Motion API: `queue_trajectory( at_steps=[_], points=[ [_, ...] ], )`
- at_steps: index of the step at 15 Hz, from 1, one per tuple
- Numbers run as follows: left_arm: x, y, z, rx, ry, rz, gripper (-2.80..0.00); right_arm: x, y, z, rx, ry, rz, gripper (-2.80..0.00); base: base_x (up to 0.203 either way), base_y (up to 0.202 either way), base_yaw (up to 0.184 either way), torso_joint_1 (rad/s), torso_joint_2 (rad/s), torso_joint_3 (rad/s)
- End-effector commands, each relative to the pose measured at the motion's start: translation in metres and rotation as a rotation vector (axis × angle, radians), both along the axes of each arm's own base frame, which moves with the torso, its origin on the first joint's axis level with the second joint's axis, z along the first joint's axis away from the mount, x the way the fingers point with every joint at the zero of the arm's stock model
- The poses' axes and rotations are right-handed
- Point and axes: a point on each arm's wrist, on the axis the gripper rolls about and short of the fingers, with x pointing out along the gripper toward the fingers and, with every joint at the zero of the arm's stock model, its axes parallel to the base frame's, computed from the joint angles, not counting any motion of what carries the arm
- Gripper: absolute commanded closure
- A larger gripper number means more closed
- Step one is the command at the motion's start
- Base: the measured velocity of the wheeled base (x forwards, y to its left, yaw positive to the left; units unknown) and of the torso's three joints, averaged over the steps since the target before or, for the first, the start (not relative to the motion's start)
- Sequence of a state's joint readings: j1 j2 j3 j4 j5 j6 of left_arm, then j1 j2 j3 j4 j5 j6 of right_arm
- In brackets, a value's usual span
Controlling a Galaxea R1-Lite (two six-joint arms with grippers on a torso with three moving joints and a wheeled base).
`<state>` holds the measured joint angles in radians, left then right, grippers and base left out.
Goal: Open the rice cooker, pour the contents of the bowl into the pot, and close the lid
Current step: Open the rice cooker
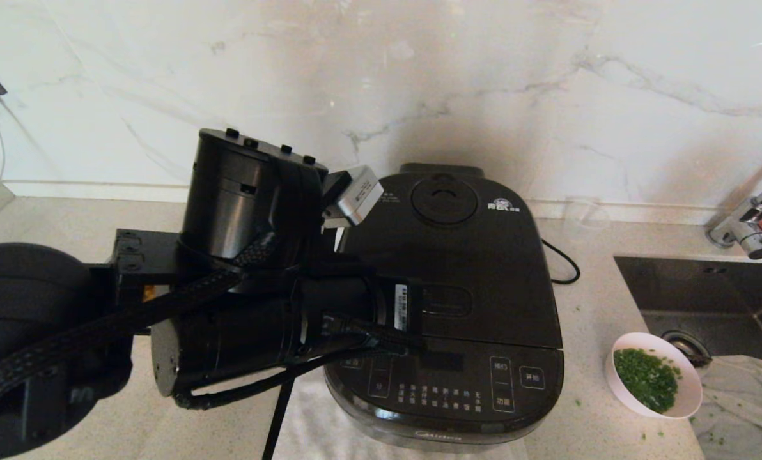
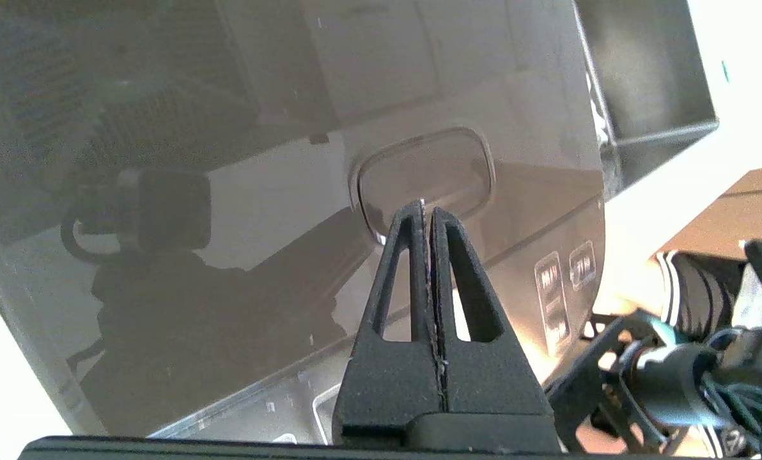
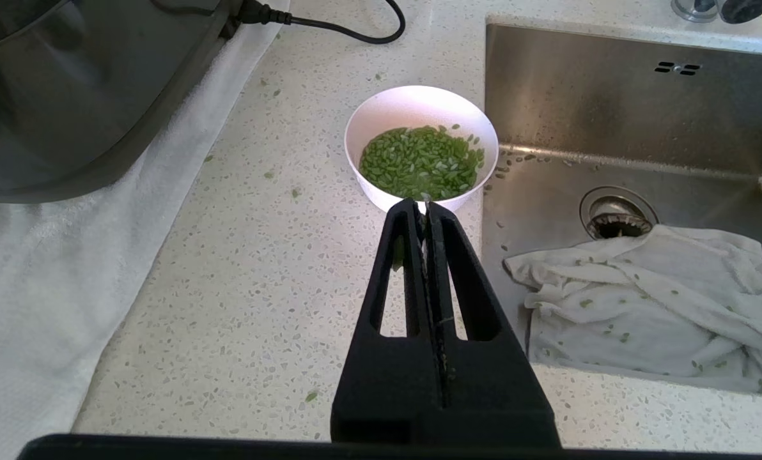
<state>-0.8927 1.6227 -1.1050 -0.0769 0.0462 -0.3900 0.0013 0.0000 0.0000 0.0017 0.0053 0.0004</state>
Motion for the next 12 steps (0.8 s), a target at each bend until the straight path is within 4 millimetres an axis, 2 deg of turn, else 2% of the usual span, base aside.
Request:
queue_trajectory(
  at_steps=[1,7,12],
  points=[
    [-0.005,0.002,0.002,-0.007,-0.003,-0.008,0.0,0.0,0.0,0.0,0.0,0.0,0.001,0.0,0.0,0.0,0.0,0.0,0.0,0.0],
    [0.0,-0.011,-0.015,0.028,0.028,-0.006,0.0,0.0,0.0,0.0,0.0,0.0,0.001,0.0,0.0,0.0,0.0,0.0,0.0,0.0],
    [0.002,-0.013,-0.017,0.033,0.031,-0.006,0.0,0.0,0.0,0.0,0.0,0.0,0.001,0.0,0.0,0.0,0.0,0.0,0.0,0.0]
  ],
)
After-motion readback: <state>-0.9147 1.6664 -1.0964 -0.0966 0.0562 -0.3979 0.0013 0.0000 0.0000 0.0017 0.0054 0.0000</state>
